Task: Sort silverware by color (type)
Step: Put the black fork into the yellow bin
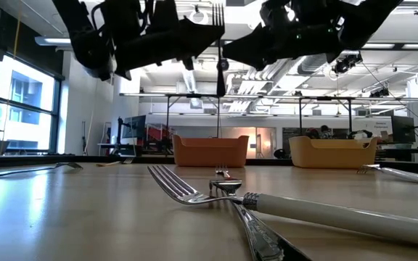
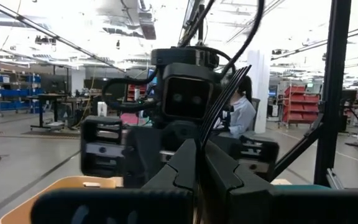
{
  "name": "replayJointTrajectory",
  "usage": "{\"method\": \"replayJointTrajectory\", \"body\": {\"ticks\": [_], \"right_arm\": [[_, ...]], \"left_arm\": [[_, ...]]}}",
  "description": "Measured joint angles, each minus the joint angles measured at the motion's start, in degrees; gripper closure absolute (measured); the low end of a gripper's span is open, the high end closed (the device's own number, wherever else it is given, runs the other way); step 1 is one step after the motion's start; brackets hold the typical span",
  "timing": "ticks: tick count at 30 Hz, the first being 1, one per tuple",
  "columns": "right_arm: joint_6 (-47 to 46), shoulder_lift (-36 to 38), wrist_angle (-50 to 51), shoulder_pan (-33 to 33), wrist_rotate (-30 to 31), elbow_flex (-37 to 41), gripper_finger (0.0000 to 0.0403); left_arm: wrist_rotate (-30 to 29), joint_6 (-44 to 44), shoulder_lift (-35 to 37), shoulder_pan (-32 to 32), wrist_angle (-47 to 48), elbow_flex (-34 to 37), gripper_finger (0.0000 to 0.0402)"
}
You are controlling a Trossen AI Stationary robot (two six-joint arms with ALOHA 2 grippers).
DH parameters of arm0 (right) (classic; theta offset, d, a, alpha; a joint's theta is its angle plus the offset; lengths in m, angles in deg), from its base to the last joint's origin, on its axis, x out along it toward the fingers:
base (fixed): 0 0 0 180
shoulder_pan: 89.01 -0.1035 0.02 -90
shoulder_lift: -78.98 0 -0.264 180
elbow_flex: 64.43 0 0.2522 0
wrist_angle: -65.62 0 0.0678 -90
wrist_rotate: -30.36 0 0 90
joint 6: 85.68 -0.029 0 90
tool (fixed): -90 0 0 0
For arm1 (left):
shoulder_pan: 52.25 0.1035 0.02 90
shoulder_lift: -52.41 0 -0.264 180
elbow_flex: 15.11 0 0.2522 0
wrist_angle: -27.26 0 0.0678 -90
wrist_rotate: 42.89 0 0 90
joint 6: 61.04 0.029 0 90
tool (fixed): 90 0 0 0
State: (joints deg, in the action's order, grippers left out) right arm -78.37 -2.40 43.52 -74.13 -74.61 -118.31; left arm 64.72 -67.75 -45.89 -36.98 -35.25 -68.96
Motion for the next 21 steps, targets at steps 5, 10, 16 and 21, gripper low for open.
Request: {"method": "replayJointTrajectory", "body": {"ticks": [5, 10, 16, 21], "right_arm": [[-1.05, 0.00, 0.01, -0.07, -1.86, 0.00, 0.0274], [-0.10, 0.00, 0.02, -1.09, -2.73, 0.00, 0.0274], [2.00, 0.00, 0.41, -2.44, -3.08, 0.00, 0.0296], [3.79, 0.00, 0.98, -2.51, -2.30, 0.00, 0.0363]], "left_arm": [[-2.37, 1.37, 0.00, -1.77, 0.13, -0.47, 0.0401], [-3.33, 2.83, 0.00, -3.43, 0.56, -1.53, 0.0401], [-3.96, 2.97, 0.00, -3.80, 1.11, -1.79, 0.0401], [-5.27, 2.91, 0.00, -3.80, 2.02, -1.79, 0.0401]]}}
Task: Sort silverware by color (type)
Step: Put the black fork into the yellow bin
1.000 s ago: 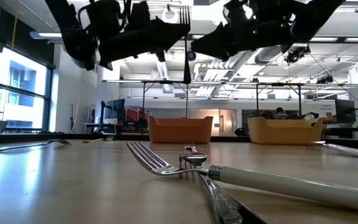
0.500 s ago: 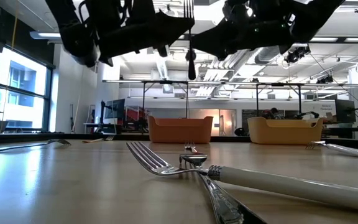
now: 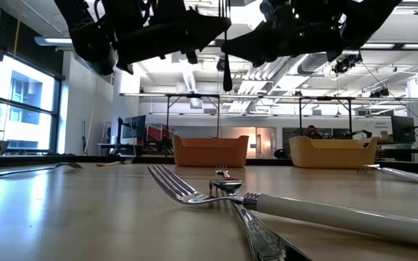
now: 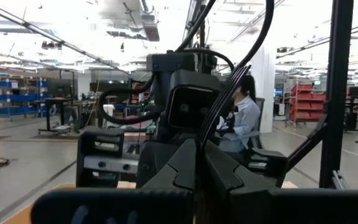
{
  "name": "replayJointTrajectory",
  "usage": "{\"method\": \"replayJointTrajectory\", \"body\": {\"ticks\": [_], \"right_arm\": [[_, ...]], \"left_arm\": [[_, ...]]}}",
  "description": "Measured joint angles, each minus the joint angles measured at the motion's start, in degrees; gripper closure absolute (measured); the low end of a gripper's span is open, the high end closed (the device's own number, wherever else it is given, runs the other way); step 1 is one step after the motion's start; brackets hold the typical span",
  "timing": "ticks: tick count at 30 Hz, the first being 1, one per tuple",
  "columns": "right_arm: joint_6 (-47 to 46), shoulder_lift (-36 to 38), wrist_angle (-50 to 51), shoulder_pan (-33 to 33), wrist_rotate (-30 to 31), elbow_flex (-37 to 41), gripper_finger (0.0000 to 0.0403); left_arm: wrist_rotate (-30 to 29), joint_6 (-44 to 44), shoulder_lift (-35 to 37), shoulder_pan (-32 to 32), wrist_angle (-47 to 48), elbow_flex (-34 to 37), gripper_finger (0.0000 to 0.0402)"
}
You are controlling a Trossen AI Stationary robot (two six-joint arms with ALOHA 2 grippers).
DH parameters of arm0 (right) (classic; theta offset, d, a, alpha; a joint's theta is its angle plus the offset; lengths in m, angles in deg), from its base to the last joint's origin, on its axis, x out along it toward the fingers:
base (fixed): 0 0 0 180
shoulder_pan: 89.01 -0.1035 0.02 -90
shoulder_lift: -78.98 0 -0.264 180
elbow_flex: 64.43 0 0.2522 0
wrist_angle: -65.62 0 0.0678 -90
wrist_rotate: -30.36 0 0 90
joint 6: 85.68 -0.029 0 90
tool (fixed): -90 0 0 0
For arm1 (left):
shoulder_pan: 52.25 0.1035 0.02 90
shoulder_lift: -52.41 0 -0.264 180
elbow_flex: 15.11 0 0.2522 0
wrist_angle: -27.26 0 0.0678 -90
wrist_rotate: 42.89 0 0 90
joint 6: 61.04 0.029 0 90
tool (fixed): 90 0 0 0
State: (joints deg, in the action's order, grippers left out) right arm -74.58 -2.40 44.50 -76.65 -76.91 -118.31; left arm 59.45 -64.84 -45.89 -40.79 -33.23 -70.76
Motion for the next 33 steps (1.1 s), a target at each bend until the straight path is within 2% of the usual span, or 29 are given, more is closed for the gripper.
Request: {"method": "replayJointTrajectory", "body": {"ticks": [3, 8, 11, 19, 25, 29, 33], "right_arm": [[1.66, 0.00, 0.00, 0.03, 0.74, 0.00, 0.0396], [1.43, 0.11, 0.37, 1.21, 0.84, 0.00, 0.0398], [1.74, 1.18, 2.13, 2.57, 3.14, 0.00, 0.0400], [3.39, 10.15, 14.86, 7.54, 4.62, 0.00, 0.0402], [7.79, 19.95, 30.69, 11.76, 14.60, 0.00, 0.0403], [10.70, 24.63, 40.24, 17.01, 22.11, 0.00, 0.0403], [11.41, 25.16, 45.62, 23.40, 22.73, 0.00, 0.0403]], "left_arm": [[0.00, -0.01, 0.00, 0.00, 0.16, 0.00, 0.0401], [-0.31, 0.01, 0.00, 0.04, 0.86, 0.00, 0.0390], [-1.43, 0.12, 0.02, 0.30, 2.34, 0.00, 0.0373], [-0.95, 1.18, 0.11, 5.11, 4.12, 1.76, 0.0345], [3.66, -0.27, 0.44, 10.37, 4.07, 4.66, 0.0356], [5.21, -0.76, 0.81, 13.17, 3.61, 7.10, 0.0374], [5.62, -1.69, 0.79, 14.42, 2.61, 9.63, 0.0396]]}}
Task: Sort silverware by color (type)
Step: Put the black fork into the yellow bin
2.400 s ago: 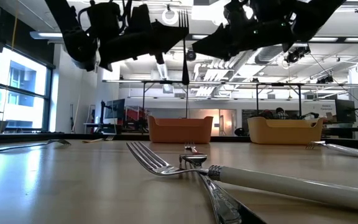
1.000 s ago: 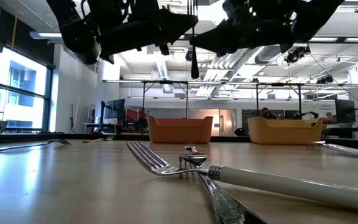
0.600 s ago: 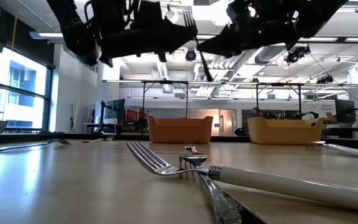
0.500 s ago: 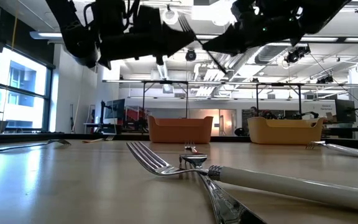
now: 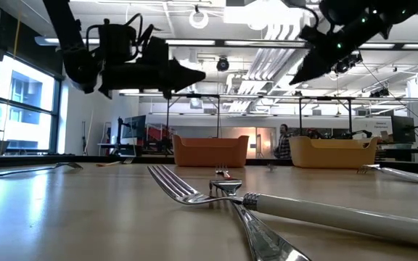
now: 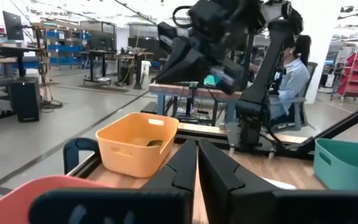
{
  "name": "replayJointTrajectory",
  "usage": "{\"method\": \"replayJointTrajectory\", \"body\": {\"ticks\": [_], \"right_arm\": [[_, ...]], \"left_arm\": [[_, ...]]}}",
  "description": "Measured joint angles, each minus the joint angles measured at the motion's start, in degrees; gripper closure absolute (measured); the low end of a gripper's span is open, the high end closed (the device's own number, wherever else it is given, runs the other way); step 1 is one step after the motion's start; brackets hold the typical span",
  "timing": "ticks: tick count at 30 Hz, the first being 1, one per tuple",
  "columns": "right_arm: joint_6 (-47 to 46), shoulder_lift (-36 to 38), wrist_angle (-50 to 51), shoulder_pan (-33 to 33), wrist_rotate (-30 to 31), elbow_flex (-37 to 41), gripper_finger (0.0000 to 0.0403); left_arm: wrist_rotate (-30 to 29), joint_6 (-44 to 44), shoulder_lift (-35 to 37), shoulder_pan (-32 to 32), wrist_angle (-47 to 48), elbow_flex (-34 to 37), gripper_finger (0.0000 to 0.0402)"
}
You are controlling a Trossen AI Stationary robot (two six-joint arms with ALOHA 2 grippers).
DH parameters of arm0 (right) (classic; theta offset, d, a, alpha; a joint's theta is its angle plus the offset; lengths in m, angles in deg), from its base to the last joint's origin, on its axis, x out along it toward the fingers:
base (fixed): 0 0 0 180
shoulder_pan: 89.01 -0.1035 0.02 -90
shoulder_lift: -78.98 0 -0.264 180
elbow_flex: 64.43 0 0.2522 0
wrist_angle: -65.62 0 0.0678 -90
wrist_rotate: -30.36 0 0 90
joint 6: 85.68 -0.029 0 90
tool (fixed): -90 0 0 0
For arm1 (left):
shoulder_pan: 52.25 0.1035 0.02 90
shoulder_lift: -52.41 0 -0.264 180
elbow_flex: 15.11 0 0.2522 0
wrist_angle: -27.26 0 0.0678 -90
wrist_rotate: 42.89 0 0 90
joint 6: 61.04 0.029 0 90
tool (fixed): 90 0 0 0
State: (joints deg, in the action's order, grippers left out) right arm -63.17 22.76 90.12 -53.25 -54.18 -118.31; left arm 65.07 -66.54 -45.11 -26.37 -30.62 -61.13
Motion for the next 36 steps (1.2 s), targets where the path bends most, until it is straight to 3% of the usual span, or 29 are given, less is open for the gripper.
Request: {"method": "replayJointTrajectory", "body": {"ticks": [6, 9, 16, 26, 36], "right_arm": [[0.67, -3.05, 1.35, 4.01, -10.78, 0.00, 0.0403], [-1.70, -4.69, 1.24, 3.92, -13.08, 0.00, 0.0403], [-9.81, -8.73, 3.43, -0.80, -13.07, 0.00, 0.0389], [-17.45, -18.84, 4.08, -6.53, -10.93, 0.00, 0.0287], [-18.15, -28.99, -1.14, -6.50, -8.75, 0.00, 0.0279]], "left_arm": [[0.00, -0.83, 0.02, -0.29, -6.68, 4.02, 0.0400], [-0.01, -0.76, 0.02, -0.54, -7.70, 5.29, 0.0401], [-0.36, -3.39, 0.02, -2.69, -8.00, 5.54, 0.0401], [-0.97, -3.51, 0.02, -7.52, -7.75, 5.54, 0.0401], [-1.38, 0.24, 0.00, -8.71, -5.32, 5.61, 0.0401]]}}
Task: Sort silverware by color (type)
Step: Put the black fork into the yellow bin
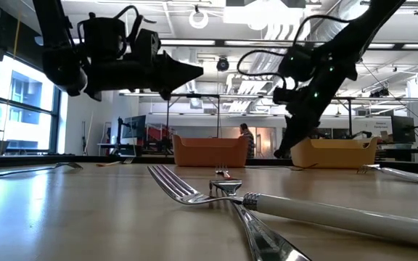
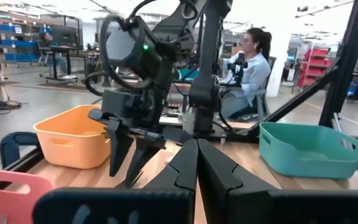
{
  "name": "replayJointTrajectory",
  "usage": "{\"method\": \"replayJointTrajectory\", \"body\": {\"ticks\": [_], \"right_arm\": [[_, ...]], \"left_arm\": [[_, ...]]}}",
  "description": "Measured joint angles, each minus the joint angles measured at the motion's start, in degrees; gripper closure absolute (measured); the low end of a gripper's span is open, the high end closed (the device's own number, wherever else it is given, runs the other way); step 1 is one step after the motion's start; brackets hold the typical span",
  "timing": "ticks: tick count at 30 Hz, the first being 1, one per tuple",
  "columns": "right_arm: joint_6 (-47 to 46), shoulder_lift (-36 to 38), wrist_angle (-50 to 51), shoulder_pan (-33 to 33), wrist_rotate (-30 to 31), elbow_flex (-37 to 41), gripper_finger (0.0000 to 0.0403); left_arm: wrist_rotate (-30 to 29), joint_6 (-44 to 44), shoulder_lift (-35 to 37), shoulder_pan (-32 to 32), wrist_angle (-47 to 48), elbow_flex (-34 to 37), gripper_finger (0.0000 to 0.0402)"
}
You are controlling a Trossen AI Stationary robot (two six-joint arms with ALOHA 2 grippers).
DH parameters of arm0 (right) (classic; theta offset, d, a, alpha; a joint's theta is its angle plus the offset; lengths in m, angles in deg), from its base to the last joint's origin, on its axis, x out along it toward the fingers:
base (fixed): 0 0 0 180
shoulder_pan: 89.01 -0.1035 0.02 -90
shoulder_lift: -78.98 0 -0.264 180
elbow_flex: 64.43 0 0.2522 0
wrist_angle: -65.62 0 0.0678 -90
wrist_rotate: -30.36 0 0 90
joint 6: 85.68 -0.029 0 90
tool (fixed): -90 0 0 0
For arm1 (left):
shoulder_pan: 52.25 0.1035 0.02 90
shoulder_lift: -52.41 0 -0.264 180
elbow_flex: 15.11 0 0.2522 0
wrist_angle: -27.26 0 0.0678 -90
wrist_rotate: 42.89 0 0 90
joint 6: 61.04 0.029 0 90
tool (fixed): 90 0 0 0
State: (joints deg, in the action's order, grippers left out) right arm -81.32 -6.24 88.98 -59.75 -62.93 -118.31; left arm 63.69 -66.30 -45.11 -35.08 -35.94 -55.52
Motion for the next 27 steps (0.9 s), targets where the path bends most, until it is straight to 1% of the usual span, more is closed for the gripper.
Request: {"method": "replayJointTrajectory", "body": {"ticks": [3, 7, 13, 16, 18, 21, 27], "right_arm": [[0.13, -1.97, -2.24, 0.00, 2.31, 0.00, 0.0279], [-1.55, -4.45, -3.47, 0.78, 2.70, -0.02, 0.0279], [-2.89, -8.88, -7.43, 1.90, 2.99, -0.11, 0.0279], [-2.95, -10.29, -9.14, 2.31, 2.57, -0.07, 0.0279], [-3.13, -10.93, -9.92, 2.85, 2.11, -0.11, 0.0281], [-2.94, -11.25, -10.14, 3.63, 1.64, -0.17, 0.0294], [-1.50, -11.18, -10.15, 4.51, 0.07, -0.15, 0.0337]], "left_arm": [[4.39, -0.06, -0.02, 2.23, 0.95, 0.06, 0.0401], [8.72, 1.20, -0.02, 5.93, 0.25, 1.65, 0.0401], [9.63, 0.75, 1.48, 12.89, -0.42, 6.00, 0.0401], [11.37, -0.78, 2.44, 15.39, -1.21, 7.80, 0.0401], [11.52, -2.42, 2.93, 16.49, -2.50, 8.87, 0.0401], [11.60, -4.43, 3.08, 17.58, -4.41, 9.86, 0.0401], [11.45, -5.70, 3.17, 18.75, -6.80, 10.16, 0.0401]]}}
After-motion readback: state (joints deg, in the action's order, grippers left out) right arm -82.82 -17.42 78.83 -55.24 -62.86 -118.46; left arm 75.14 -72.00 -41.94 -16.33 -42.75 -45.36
